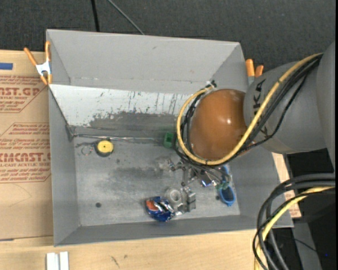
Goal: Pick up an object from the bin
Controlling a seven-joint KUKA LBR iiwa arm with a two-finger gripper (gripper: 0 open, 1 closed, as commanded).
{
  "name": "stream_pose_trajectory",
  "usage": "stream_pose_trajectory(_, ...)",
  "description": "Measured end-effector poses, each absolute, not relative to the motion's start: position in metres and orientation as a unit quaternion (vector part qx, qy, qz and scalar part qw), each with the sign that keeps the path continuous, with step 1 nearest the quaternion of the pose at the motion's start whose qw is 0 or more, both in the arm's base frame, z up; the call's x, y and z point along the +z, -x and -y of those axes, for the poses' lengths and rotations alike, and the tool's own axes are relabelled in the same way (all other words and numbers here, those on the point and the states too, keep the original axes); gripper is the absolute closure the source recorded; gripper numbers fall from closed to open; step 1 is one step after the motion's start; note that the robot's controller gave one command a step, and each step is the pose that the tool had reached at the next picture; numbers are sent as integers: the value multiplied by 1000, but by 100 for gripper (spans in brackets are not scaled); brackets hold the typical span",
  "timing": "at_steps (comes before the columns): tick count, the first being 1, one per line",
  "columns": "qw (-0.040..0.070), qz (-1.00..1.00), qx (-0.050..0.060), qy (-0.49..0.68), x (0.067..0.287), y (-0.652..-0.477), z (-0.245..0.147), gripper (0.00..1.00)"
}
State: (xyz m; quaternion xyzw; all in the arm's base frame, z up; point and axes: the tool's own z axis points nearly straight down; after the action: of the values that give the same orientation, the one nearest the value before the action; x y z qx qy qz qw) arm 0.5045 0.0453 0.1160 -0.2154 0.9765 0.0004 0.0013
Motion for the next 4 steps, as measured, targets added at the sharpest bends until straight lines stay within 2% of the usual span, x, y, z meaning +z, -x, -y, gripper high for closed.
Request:
stream_pose_trajectory(1, 7, -976, 0, 219, 73, -484, -45, 0)
stream_pose_trajectory(3, 3, -975, 0, 224, 71, -486, -45, 0)
stream_pose_trajectory(4, 4, -963, 0, 270, 86, -482, -44, 0)
